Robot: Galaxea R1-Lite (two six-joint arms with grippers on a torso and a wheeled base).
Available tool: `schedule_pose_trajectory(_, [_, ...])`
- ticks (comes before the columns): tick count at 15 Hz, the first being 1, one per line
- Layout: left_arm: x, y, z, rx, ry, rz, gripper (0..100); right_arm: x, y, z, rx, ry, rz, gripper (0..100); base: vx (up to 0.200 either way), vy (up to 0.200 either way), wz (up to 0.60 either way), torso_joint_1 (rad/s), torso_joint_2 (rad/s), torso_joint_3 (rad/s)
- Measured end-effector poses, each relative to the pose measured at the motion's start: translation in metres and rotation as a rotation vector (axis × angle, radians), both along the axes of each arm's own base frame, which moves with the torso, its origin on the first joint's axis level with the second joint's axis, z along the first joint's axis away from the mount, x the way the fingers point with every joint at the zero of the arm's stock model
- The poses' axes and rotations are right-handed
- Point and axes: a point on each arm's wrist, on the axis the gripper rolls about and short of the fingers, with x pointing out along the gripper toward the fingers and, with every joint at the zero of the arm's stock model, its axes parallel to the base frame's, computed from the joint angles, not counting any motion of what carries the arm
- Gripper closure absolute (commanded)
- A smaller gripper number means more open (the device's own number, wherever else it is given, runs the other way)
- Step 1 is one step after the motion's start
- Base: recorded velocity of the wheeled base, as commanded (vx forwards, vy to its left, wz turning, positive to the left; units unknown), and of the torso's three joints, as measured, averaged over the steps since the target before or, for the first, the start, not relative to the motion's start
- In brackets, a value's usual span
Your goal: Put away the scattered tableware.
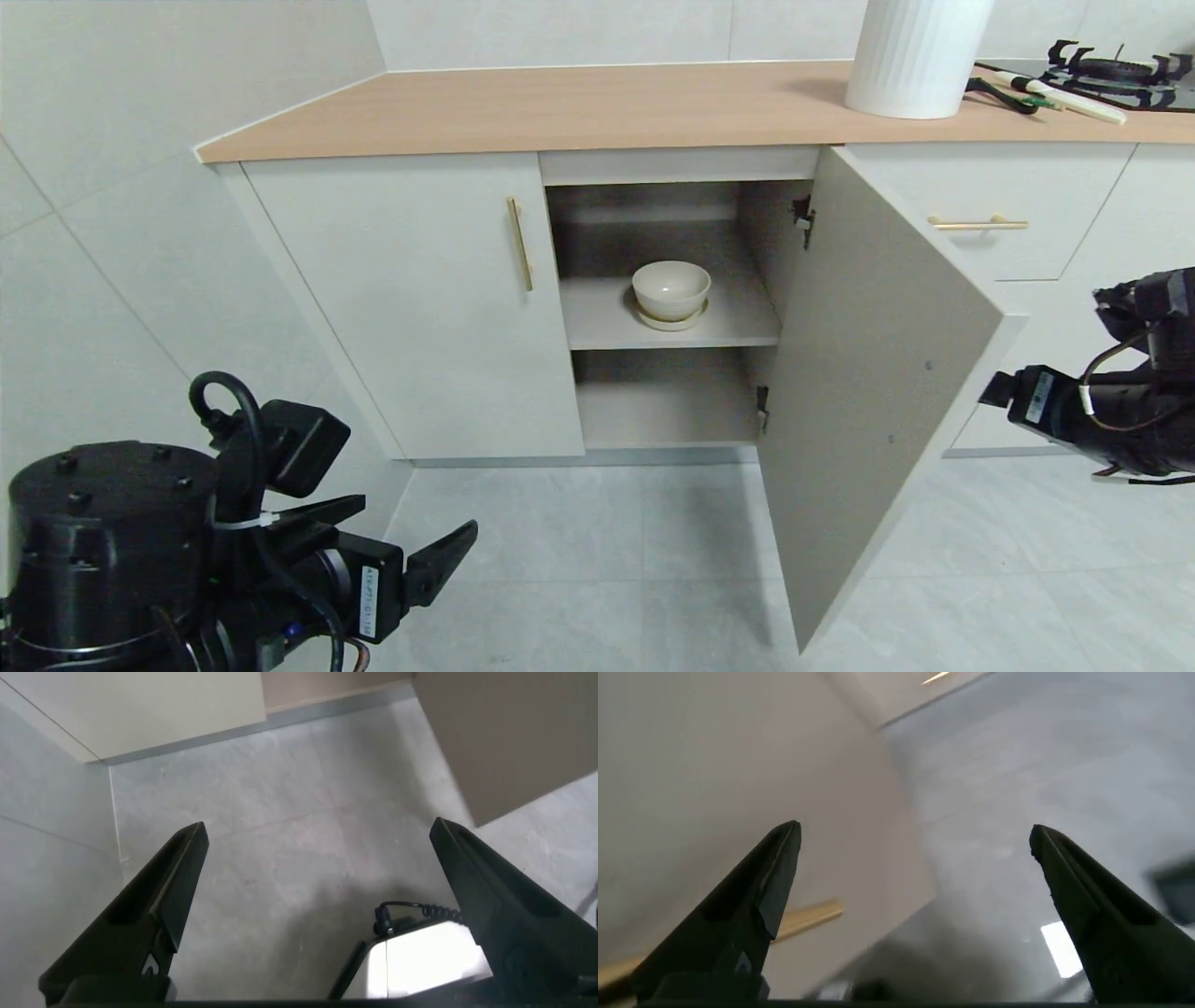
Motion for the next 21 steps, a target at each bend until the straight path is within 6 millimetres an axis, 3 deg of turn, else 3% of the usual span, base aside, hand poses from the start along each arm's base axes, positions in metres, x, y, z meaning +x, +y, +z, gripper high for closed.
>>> schedule_pose_trajectory(3, [0.001, 0.0, 0.001, -0.004, -0.004, 0.004, 0, 0.007, 0.032, -0.002, 0.04, -0.017, 0.176, 0, 0.0, 0.0, 0.0, 0.0, 0.0, 0.0])
schedule_pose_trajectory(11, [0.002, 0.0, 0.001, -0.007, -0.005, 0.006, 0, 0.061, 0.114, -0.019, 0.083, -0.057, 0.371, 0, 0.0, 0.0, 0.0, 0.0, 0.0, 0.0])
schedule_pose_trajectory(14, [0.003, -0.001, 0.001, -0.002, -0.003, 0.01, 0, 0.07, 0.127, -0.028, 0.128, -0.07, 0.366, 0, 0.0, 0.0, 0.0, 0.0, 0.0, 0.0])
schedule_pose_trajectory(18, [0.003, -0.001, -0.001, 0.01, 0.005, 0.008, 0, 0.078, 0.13, -0.042, 0.126, -0.046, 0.357, 0, 0.0, 0.0, 0.0, 0.0, 0.0, 0.0])
schedule_pose_trajectory(21, [0.002, 0.0, -0.002, 0.016, 0.01, 0.008, 0, 0.083, 0.133, -0.048, 0.14, -0.058, 0.351, 0, 0.2, 0.0, 0.0, -0.009, 0.0, 0.009])
